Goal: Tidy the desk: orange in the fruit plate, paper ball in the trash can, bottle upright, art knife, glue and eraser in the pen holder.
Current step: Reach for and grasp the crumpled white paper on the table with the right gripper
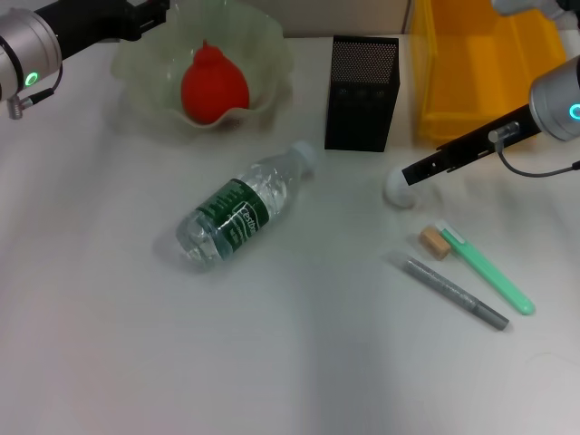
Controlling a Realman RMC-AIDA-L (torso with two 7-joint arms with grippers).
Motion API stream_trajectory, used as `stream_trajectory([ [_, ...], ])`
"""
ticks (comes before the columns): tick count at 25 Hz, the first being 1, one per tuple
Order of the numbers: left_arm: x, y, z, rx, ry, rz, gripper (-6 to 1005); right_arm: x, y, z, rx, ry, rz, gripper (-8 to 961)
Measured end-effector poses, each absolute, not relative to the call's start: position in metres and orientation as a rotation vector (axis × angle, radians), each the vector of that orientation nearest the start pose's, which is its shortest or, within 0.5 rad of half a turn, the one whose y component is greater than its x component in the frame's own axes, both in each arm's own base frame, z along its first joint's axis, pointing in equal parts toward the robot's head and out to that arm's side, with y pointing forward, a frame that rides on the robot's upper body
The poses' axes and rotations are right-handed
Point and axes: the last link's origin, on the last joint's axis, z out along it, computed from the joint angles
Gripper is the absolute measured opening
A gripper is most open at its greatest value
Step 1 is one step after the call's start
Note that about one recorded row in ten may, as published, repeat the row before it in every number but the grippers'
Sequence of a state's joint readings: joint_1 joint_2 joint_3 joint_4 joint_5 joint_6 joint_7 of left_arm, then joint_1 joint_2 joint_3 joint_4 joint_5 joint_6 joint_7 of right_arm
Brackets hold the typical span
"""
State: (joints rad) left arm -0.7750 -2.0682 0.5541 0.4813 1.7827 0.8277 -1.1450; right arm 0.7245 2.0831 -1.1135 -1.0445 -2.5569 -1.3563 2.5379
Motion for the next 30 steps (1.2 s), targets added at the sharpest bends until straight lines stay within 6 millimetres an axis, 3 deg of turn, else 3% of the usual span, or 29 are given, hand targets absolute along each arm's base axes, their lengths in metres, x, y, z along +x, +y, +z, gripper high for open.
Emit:
stream_trajectory([
  [15, -0.257, 0.453, 0.029, -2.075, -0.569, -0.503, 670, 0.196, 0.410, -0.023, -2.468, 1.123, -0.231, 730],
  [30, -0.260, 0.452, 0.033, -2.059, -0.570, -0.507, 671, 0.202, 0.409, -0.033, -2.462, 1.160, -0.271, 727],
])
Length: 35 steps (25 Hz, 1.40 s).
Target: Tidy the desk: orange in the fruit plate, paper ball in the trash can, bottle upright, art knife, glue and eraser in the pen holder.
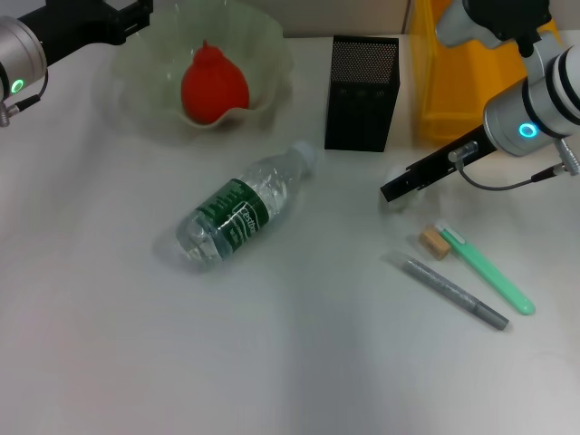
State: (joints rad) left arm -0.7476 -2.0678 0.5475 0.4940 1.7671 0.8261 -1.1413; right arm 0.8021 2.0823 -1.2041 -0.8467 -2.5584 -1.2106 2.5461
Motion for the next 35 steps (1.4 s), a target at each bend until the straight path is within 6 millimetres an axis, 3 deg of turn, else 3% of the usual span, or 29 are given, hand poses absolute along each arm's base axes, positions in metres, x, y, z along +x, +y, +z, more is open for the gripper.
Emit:
stream_trajectory([
  [7, -0.260, 0.453, 0.035, -2.053, -0.566, -0.505, 671, 0.204, 0.410, -0.031, -2.450, 1.170, -0.262, 673],
  [10, -0.260, 0.453, 0.035, -2.051, -0.568, -0.504, 671, 0.205, 0.409, -0.030, -2.448, 1.176, -0.261, 461],
  [16, -0.260, 0.453, 0.035, -2.049, -0.568, -0.505, 671, 0.202, 0.407, -0.025, -2.459, 1.201, -0.248, 405],
  [18, -0.261, 0.452, 0.036, -2.047, -0.571, -0.510, 672, 0.199, 0.405, -0.005, -2.450, 1.235, -0.184, 405],
  [19, -0.261, 0.452, 0.036, -2.047, -0.571, -0.511, 672, 0.199, 0.405, -0.005, -2.450, 1.235, -0.184, 404],
  [23, -0.262, 0.451, 0.037, -2.045, -0.576, -0.514, 672, 0.191, 0.403, 0.041, -2.376, 1.225, -0.050, 400],
  [26, -0.263, 0.451, 0.038, -2.042, -0.580, -0.517, 672, 0.190, 0.406, 0.060, -2.319, 1.204, 0.017, 396],
  [35, -0.265, 0.445, 0.037, -2.054, -0.601, -0.547, 672, 0.195, 0.435, 0.077, -2.138, 1.060, 0.158, 389],
])
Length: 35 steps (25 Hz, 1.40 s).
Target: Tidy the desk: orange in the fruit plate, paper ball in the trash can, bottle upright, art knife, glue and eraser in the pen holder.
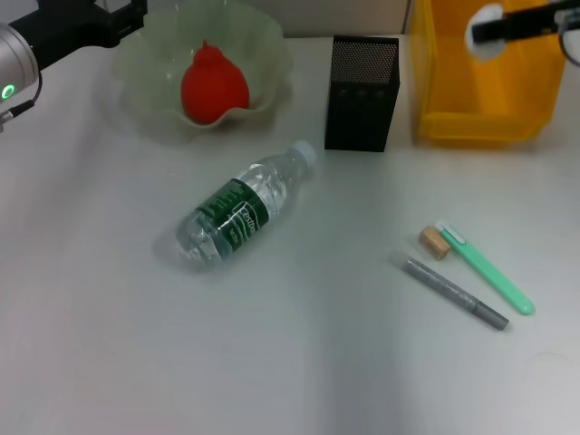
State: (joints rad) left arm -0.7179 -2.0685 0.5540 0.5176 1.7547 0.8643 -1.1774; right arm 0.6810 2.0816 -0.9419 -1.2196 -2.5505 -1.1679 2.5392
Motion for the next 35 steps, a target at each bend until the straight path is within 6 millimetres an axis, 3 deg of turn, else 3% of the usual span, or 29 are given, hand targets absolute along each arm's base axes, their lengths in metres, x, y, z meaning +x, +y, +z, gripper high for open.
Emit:
stream_trajectory([
  [6, -0.265, 0.435, 0.045, -2.076, -0.642, -0.624, 673, 0.208, 0.450, 0.062, -2.065, 1.016, 0.173, 388],
  [10, -0.253, 0.423, 0.049, -2.175, -0.635, -0.691, 673, 0.214, 0.454, 0.053, -2.041, 1.010, 0.173, 387],
  [13, -0.241, 0.415, 0.046, -2.272, -0.642, -0.677, 673, 0.217, 0.456, 0.045, -2.026, 1.003, 0.192, 475],
  [15, -0.223, 0.403, 0.036, -2.396, -0.609, -0.610, 673, 0.219, 0.457, 0.043, -2.014, 0.997, 0.198, 522],
  [23, -0.196, 0.391, 0.018, -2.547, -0.582, -0.513, 673, 0.221, 0.456, 0.044, -1.996, 1.002, 0.250, 655],
  [28, -0.183, 0.390, 0.002, -2.617, -0.575, -0.463, 674, 0.222, 0.447, 0.048, -2.006, 0.957, 0.446, 698],
  [32, -0.173, 0.398, -0.017, -2.635, -0.595, -0.327, 674, 0.228, 0.426, 0.057, -2.020, 0.869, 0.728, 708],
  [33, -0.173, 0.398, -0.017, -2.635, -0.595, -0.327, 674, 0.228, 0.426, 0.057, -2.020, 0.869, 0.728, 708],
  [34, -0.170, 0.399, -0.026, -2.637, -0.585, -0.278, 674, 0.230, 0.413, 0.059, -2.027, 0.795, 0.889, 708],
  [35, -0.168, 0.400, -0.029, -2.635, -0.581, -0.259, 674, 0.230, 0.413, 0.059, -2.027, 0.795, 0.889, 707],
])
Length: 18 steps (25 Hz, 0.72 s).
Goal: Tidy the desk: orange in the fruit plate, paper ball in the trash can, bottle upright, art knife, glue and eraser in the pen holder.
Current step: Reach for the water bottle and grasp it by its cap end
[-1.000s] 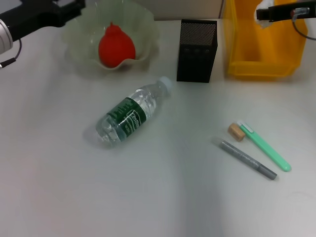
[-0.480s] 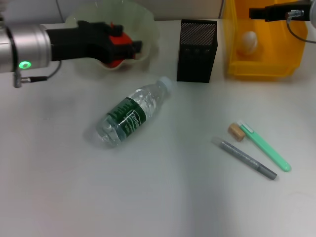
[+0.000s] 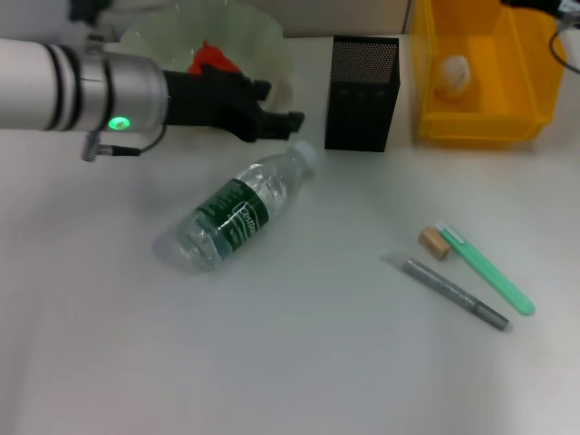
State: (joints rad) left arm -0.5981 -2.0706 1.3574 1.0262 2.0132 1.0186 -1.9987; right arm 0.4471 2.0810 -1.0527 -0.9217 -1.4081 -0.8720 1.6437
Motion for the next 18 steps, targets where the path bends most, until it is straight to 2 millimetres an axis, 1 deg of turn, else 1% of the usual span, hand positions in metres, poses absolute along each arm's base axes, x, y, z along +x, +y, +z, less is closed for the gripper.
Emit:
stream_trajectory([
  [1, -0.166, 0.400, -0.035, -2.637, -0.568, -0.229, 674, 0.231, 0.405, 0.060, -2.027, 0.752, 0.964, 707],
  [2, -0.164, 0.400, -0.038, -2.635, -0.565, -0.210, 674, 0.234, 0.392, 0.062, -2.008, 0.689, 1.103, 707],
  [3, -0.164, 0.400, -0.038, -2.635, -0.565, -0.210, 674, 0.234, 0.392, 0.062, -2.008, 0.689, 1.103, 707],
  [4, -0.161, 0.400, -0.050, -2.643, -0.564, -0.158, 674, 0.238, 0.382, 0.065, -1.989, 0.653, 1.198, 707],
  [5, -0.161, 0.400, -0.050, -2.643, -0.564, -0.158, 673, 0.238, 0.382, 0.065, -1.989, 0.653, 1.198, 707],
  [7, -0.161, 0.400, -0.061, -2.660, -0.573, -0.114, 672, 0.248, 0.370, 0.061, -1.985, 0.637, 1.250, 708],
  [11, -0.161, 0.401, -0.068, -2.664, -0.590, -0.097, 669, 0.255, 0.365, 0.055, -1.981, 0.667, 1.264, 708],
  [14, -0.161, 0.402, -0.071, -2.665, -0.600, -0.090, 667, 0.255, 0.361, 0.050, -2.000, 0.649, 1.268, 707],
  [17, -0.152, 0.405, -0.087, -2.664, -0.583, -0.053, 666, 0.253, 0.357, 0.047, -2.024, 0.624, 1.271, 707],
  [18, -0.152, 0.405, -0.087, -2.664, -0.583, -0.053, 666, 0.253, 0.357, 0.047, -2.024, 0.624, 1.271, 707],
])
